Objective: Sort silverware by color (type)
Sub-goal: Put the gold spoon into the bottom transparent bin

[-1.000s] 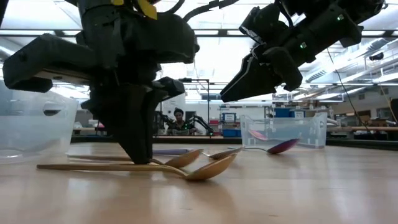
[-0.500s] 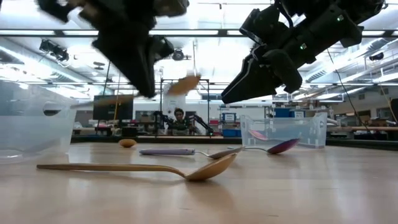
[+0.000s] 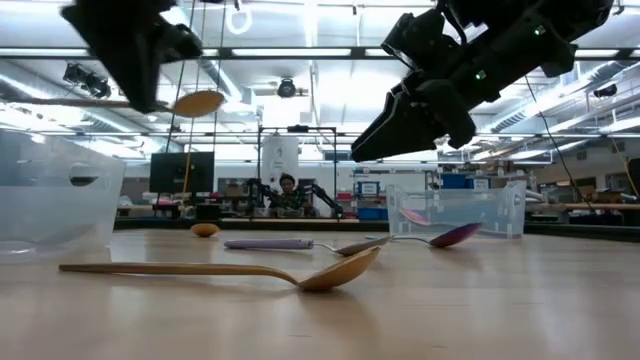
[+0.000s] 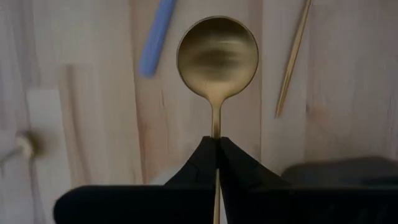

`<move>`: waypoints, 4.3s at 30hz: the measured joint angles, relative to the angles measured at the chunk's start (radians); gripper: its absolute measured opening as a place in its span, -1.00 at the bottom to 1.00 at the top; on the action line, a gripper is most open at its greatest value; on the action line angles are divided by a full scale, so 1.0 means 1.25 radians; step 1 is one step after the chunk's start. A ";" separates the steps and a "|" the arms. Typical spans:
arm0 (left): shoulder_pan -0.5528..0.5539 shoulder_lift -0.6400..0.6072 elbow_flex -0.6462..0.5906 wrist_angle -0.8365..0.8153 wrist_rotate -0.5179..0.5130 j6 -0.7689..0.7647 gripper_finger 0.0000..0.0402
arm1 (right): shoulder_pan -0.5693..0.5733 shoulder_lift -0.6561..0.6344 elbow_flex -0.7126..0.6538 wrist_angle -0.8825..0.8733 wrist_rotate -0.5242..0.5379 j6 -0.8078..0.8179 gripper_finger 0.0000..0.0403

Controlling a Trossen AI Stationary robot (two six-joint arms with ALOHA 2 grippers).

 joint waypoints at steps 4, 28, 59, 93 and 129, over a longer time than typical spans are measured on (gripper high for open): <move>-0.038 -0.018 0.000 -0.039 -0.042 -0.059 -0.95 | -0.013 0.000 0.000 0.025 -0.026 -0.021 0.03; -0.291 -0.098 -0.127 -0.163 -0.192 -0.585 -0.95 | -0.068 0.000 0.000 0.129 -0.197 -0.087 0.03; -0.333 -0.152 -0.460 0.167 -0.200 -0.763 -0.89 | -0.080 0.000 0.000 0.116 -0.227 -0.045 0.03; -0.064 -0.152 -0.224 -0.101 -0.082 -0.257 -0.61 | -0.024 0.000 0.000 0.045 -0.224 0.084 0.03; 0.371 -0.150 -0.305 0.114 -0.074 0.677 -0.61 | 0.116 0.001 -0.001 -0.079 -0.056 0.306 0.03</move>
